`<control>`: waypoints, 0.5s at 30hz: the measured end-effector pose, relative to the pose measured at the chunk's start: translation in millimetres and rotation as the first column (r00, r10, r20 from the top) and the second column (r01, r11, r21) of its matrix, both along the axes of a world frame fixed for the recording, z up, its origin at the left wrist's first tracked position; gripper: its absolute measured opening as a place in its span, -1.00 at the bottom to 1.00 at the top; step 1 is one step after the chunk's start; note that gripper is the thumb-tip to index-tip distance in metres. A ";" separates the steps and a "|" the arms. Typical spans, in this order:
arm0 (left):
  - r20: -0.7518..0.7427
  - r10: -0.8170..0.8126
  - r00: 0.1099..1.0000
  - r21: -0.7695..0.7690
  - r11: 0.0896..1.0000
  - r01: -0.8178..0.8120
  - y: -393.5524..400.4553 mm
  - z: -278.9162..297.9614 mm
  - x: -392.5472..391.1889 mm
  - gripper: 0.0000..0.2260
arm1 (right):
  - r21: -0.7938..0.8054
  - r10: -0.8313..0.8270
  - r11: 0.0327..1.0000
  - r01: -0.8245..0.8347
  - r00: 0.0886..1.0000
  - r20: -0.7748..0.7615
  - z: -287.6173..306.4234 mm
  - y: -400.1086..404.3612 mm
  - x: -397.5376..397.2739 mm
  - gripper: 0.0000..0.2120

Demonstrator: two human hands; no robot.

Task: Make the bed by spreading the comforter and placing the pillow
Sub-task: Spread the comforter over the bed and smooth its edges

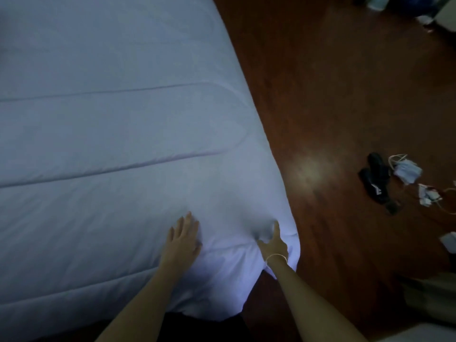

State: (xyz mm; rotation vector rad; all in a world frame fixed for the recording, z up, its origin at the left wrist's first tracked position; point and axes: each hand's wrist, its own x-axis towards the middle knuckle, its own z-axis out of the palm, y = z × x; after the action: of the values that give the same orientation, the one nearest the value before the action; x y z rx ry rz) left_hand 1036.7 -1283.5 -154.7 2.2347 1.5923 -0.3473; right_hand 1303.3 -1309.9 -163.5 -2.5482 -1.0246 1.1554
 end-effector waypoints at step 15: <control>-0.100 -0.263 0.960 0.423 0.862 0.280 -19.6 -76.7 63.3 -0.47 | 0.195 -0.010 0.980 0.033 0.993 -0.119 -56.2 -22.5 81.3 -0.12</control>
State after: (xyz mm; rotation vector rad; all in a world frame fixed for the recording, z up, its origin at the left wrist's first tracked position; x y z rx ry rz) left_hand 1100.0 -1303.1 -231.4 2.8224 1.4837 -0.1110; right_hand 1384.7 -1332.3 -219.6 -2.3053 -1.0258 1.1229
